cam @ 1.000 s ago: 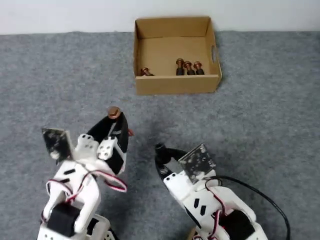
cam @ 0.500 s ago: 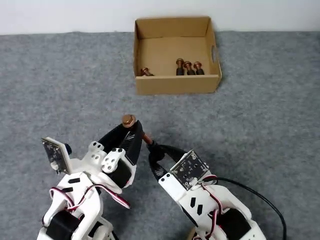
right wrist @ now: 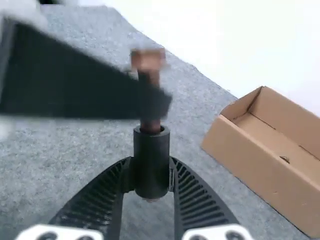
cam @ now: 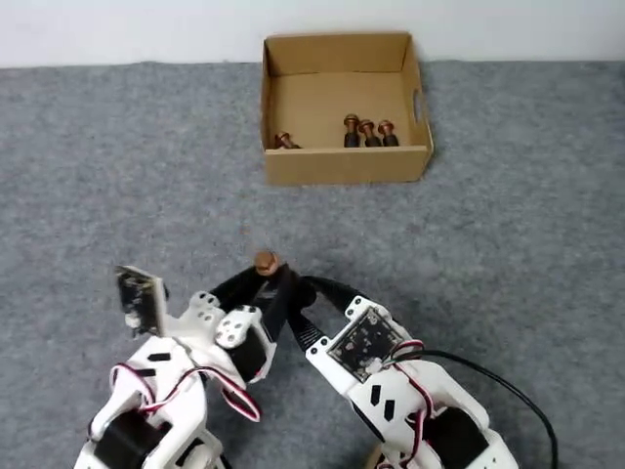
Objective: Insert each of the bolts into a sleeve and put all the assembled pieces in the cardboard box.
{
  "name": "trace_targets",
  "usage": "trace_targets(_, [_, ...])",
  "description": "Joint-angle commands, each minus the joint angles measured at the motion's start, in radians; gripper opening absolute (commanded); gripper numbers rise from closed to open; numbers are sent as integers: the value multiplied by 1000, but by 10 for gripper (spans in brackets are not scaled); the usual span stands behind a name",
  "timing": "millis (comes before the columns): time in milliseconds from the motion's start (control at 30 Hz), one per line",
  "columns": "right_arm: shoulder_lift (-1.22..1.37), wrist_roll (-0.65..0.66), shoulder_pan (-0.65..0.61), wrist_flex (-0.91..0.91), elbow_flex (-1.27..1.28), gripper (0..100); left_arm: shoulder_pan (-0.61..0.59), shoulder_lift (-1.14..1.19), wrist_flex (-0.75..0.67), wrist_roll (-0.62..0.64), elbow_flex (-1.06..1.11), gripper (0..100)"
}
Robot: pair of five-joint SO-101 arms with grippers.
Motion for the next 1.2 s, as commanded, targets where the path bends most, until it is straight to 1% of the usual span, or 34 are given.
trace_targets(0, [-10, 35, -4, -36, -21, 8, 35, 5, 23, -71, 18, 5])
trace_targets(67, [-12, 44, -4, -36, -21, 8, 41, 5, 25, -110, 25, 11])
trace_targets(100, [-12, 44, -4, -36, -21, 8, 41, 5, 26, -129, 28, 30])
trace_targets(167, [-12, 43, -4, -33, -21, 8, 44, 5, 58, -166, 27, 107])
trace_targets(267, [-12, 43, -4, -28, -21, 8, 40, 5, 123, -209, 24, 252])
trace_targets(333, [-12, 43, -4, -28, -21, 8, 37, 5, 164, -224, 19, 302])
trace_targets(500, [-12, 38, -1, -31, -20, 8, -28, 5, 189, -235, -84, 304])
trace_targets(667, [-13, 37, 2, -25, -18, 8, -89, 5, 250, -267, -191, 304])
trace_targets(733, [-12, 37, 8, -22, -11, 8, -118, 3, 272, -267, -220, 288])
trace_targets(800, [-12, 28, 47, 12, -5, 8, -160, -3, 273, -267, -232, 234])
trace_targets(867, [-12, -17, 116, 44, -3, 8, -221, -3, 272, -269, -237, 145])
trace_targets(933, [-12, -89, 211, 67, -3, 8, -290, -3, 255, -269, -225, 31])
trace_targets(967, [-12, -127, 262, 76, -5, 8, -328, -3, 247, -269, -211, 0])
trace_targets(1033, [-10, -201, 361, 102, -21, 8, -387, -3, 232, -269, -159, 20])
trace_targets(1067, [-8, -239, 401, 122, -35, 8, -410, -3, 219, -269, -120, 6])
trace_targets(1167, [-4, -333, 495, 196, -94, 8, -443, -3, 184, -270, 13, 4])
